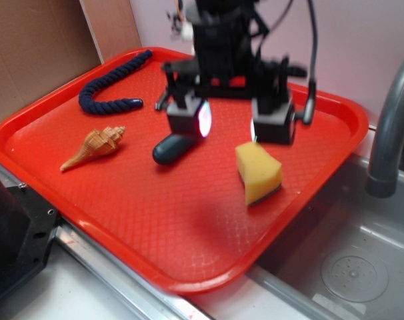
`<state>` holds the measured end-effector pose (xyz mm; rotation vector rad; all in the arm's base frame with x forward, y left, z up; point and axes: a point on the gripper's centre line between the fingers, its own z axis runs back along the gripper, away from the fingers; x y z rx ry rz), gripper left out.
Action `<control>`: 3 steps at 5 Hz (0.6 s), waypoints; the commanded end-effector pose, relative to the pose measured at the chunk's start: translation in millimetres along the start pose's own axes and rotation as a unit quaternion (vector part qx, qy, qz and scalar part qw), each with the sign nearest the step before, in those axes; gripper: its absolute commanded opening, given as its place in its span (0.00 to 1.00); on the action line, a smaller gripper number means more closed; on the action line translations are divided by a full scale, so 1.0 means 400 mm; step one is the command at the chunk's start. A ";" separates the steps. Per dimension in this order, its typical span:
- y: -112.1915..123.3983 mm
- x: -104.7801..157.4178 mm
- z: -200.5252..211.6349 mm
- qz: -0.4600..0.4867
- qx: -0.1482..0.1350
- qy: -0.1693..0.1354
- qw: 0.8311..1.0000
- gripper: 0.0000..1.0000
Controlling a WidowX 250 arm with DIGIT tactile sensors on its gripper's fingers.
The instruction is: Grab the green sponge.
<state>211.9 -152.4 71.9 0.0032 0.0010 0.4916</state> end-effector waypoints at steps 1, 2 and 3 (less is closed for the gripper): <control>-0.023 0.094 -0.047 0.008 -0.017 0.002 1.000 1.00; -0.072 0.115 -0.065 -0.003 -0.018 0.012 1.000 1.00; -0.071 0.126 -0.101 0.010 -0.012 0.033 0.999 1.00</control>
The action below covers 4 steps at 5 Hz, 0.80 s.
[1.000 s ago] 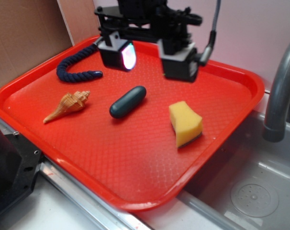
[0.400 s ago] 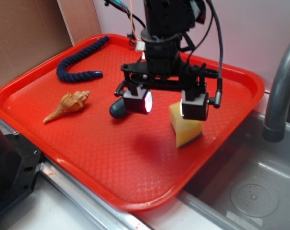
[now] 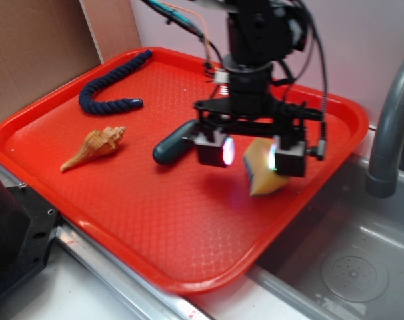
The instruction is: Grab the green sponge.
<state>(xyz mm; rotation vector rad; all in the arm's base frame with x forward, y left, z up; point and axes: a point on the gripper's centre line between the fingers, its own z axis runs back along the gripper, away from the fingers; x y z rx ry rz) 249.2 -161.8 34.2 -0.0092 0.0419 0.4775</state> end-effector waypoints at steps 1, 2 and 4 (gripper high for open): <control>0.017 0.053 -0.039 0.019 -0.005 0.031 0.999 0.74; 0.044 0.053 0.012 -0.049 -0.011 0.022 0.999 0.00; 0.195 0.052 0.239 -0.298 -0.040 -0.037 0.953 0.00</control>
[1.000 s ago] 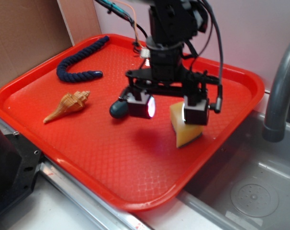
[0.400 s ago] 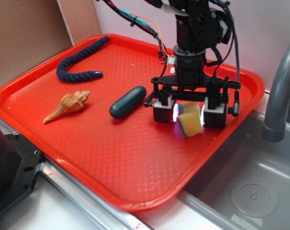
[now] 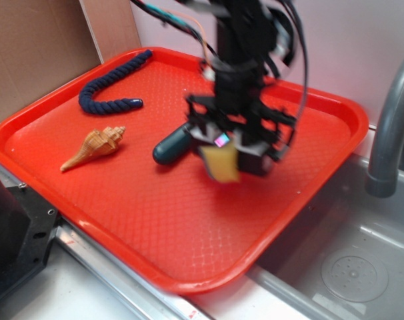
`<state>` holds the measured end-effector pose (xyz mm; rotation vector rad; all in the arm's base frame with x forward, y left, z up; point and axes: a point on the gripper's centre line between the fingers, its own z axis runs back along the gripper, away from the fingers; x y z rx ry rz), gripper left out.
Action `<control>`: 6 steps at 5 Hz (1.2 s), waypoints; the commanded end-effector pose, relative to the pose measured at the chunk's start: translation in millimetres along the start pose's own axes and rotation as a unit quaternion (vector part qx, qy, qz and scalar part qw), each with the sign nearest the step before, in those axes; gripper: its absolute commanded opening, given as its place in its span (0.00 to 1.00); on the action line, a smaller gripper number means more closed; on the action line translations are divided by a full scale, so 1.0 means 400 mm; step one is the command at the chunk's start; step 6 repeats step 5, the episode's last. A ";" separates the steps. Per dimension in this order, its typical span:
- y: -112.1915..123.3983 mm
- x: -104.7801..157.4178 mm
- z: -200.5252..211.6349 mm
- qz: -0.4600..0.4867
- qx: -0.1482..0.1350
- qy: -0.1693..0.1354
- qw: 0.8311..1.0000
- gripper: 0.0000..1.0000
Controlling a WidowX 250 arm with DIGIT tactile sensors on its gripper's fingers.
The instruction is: Grab the green sponge.
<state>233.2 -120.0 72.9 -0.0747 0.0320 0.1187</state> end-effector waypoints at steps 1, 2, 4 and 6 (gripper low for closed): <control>0.190 -0.049 0.246 -0.120 0.066 -0.075 0.988 0.00; 0.260 -0.070 0.319 -0.114 0.052 -0.070 0.990 0.00; 0.257 -0.080 0.383 -0.119 0.048 -0.081 0.988 0.00; 0.248 -0.080 0.369 -0.124 0.057 -0.065 0.988 0.00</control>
